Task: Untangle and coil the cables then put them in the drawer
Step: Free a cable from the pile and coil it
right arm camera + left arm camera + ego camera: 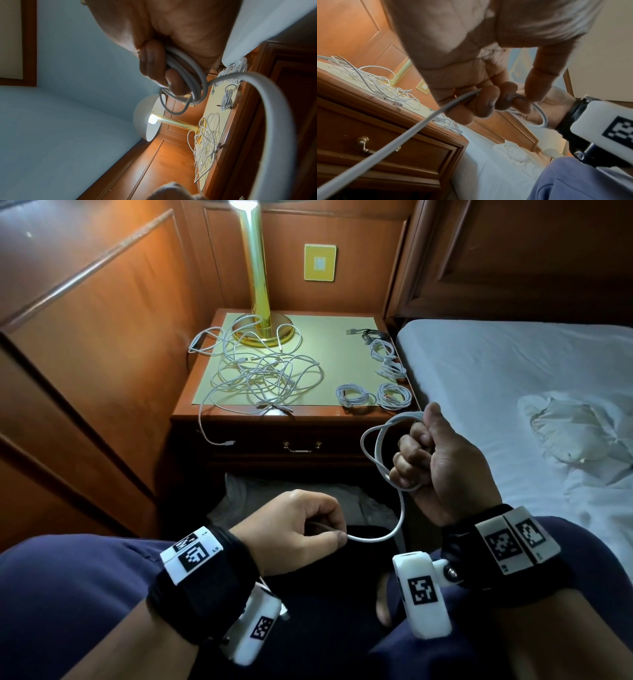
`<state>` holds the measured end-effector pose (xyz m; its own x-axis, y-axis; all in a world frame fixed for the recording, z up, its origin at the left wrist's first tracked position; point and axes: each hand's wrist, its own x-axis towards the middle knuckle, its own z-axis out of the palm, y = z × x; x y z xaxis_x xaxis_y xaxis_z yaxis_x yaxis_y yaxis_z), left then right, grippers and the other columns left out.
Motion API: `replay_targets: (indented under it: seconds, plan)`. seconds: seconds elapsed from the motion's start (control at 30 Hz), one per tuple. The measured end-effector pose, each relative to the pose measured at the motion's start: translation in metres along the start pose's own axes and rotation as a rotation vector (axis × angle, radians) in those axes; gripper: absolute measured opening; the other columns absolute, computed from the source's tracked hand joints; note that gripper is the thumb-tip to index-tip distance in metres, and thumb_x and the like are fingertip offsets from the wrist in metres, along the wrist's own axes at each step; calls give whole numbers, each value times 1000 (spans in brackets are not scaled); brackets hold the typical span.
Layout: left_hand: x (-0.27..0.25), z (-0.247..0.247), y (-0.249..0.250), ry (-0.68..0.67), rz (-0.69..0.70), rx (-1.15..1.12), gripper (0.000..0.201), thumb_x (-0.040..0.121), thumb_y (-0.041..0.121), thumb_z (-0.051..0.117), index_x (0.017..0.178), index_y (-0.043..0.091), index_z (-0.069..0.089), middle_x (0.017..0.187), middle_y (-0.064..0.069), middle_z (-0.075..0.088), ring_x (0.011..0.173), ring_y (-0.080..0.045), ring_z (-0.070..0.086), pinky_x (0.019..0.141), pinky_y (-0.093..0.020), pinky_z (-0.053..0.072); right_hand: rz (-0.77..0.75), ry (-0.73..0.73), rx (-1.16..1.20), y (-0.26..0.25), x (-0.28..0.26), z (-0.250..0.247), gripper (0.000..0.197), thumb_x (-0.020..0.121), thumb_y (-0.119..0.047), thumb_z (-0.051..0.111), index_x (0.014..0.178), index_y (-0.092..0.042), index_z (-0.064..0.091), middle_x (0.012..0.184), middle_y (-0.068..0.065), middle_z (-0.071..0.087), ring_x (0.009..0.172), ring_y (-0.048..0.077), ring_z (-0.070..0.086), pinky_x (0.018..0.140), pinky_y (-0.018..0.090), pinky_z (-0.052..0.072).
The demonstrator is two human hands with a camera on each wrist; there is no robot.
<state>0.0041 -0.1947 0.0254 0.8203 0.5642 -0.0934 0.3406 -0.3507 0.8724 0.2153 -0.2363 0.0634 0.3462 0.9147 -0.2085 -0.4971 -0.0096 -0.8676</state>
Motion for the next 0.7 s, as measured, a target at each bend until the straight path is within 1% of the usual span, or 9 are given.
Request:
replay_targets:
  seconds: [0.07, 0.17, 0.27, 0.33, 0.4, 0.47, 0.57, 0.63, 0.7]
  plan:
    - [-2, -1, 2, 7, 23, -21, 9, 84, 27, 66, 79, 20, 67, 74, -5, 67, 70, -24, 62, 65, -40, 51, -4, -22, -27, 2, 1, 0, 48, 104, -48, 35, 65, -20, 32, 47, -4, 24, 37, 11, 21, 46, 28, 17]
    - [-3, -3, 3, 24, 60, -28, 9, 86, 23, 68, 78, 20, 66, 71, -2, 64, 66, -22, 59, 62, -37, 49, -4, -44, -64, 5, 1, 0, 48, 103, -48, 34, 65, -20, 32, 47, -3, 24, 37, 11, 21, 50, 32, 12]
    - [-4, -7, 4, 45, 92, -55, 10, 87, 25, 67, 79, 18, 66, 72, -6, 62, 65, -25, 56, 60, -39, 46, -5, -68, -93, 8, 2, 0, 48, 103, -48, 35, 65, -19, 32, 48, -2, 24, 38, 12, 20, 52, 35, 9]
    - [-5, -10, 6, 76, 128, -79, 10, 87, 24, 66, 80, 17, 66, 71, -7, 60, 61, -20, 51, 58, -35, 43, 4, -90, -129, 9, 1, 0, 49, 103, -47, 35, 63, -19, 32, 47, -2, 24, 38, 12, 19, 49, 32, 11]
    - [-5, -11, 9, 116, 170, -122, 9, 88, 19, 66, 80, 15, 66, 71, -7, 59, 62, -17, 50, 59, -30, 42, 18, -124, -187, 11, 0, 3, 49, 102, -46, 36, 62, -18, 32, 46, -1, 26, 38, 12, 20, 44, 27, 14]
    - [-3, -11, 11, 169, 199, -189, 9, 90, 15, 65, 82, 10, 65, 72, -5, 59, 65, -14, 51, 62, -24, 42, 15, -173, -285, 14, -3, 6, 48, 100, -45, 37, 63, -15, 34, 46, 2, 32, 38, 14, 27, 41, 24, 19]
    - [0, -10, 9, 265, 224, -238, 9, 90, 12, 65, 85, 5, 65, 75, -4, 63, 71, -9, 56, 67, -19, 43, -45, -267, -595, 21, -9, 10, 51, 103, -44, 37, 63, -13, 46, 50, 10, 47, 45, 24, 38, 46, 31, 28]
    - [3, -11, 7, 342, 249, -207, 9, 90, 13, 67, 86, 6, 66, 77, -4, 66, 70, -14, 60, 67, -22, 46, -40, -349, -704, 25, -14, 13, 56, 104, -43, 36, 56, -21, 55, 50, 12, 53, 45, 26, 43, 47, 29, 34]
    - [4, -14, 4, 419, 260, -197, 13, 89, 17, 72, 84, 6, 66, 76, -6, 68, 70, -25, 62, 66, -28, 49, 23, -390, -693, 27, -16, 16, 56, 105, -41, 37, 54, -23, 54, 45, 4, 48, 40, 22, 40, 43, 27, 33]
